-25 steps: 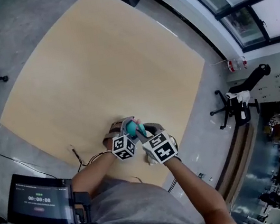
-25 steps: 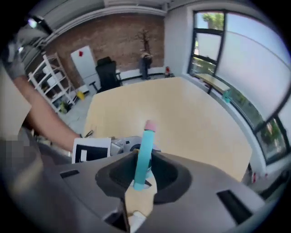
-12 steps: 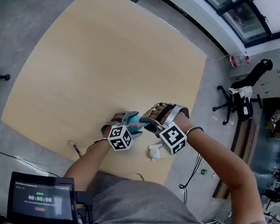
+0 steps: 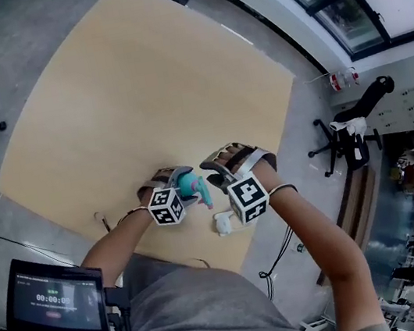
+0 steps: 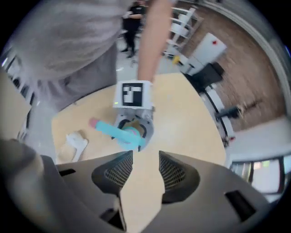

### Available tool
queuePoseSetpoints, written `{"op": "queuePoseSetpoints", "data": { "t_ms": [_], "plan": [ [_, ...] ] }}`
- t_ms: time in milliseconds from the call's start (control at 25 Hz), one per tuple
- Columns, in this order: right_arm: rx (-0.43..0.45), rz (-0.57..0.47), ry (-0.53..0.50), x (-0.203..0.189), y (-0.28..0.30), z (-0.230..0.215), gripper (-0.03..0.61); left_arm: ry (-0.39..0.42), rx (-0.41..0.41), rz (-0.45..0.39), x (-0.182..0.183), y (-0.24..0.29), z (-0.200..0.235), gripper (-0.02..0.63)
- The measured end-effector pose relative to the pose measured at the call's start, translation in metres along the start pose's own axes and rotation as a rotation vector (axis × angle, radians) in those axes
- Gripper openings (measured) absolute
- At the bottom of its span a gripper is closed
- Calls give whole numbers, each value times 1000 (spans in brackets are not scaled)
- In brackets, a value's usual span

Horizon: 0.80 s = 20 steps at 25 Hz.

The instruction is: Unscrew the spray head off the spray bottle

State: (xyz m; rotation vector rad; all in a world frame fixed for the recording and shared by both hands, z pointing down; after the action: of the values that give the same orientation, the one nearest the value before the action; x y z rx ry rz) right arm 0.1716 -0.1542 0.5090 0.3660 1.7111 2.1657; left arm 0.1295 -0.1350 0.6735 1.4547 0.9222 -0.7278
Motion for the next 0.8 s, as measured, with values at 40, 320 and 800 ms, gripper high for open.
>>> {"op": "queuePoseSetpoints", "data": {
  "t_ms": [40,320,800],
  "plan": [
    [-27,15,181,-16,-8,-6,172,-47,77,7,2,1,2,385],
    [-1,-293,1210,-7,-25,0,189,-235,320,33,5,5,-5,385],
    [18,75,-436,26,28,32,129,-107,7,-55,-6,3,3,385]
  ]
}}
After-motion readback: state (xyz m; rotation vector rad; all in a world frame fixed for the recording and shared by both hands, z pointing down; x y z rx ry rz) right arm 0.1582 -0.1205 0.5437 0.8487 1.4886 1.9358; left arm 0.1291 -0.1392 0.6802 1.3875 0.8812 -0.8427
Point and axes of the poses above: the fingertips, and each gripper's own axes: y forward along the fingers, z to its left, x out of its top, the point moved 8 cm from there along -y, backward along the fingers, and after that the axes turned 1 degree about z, right-handed, at the moved point
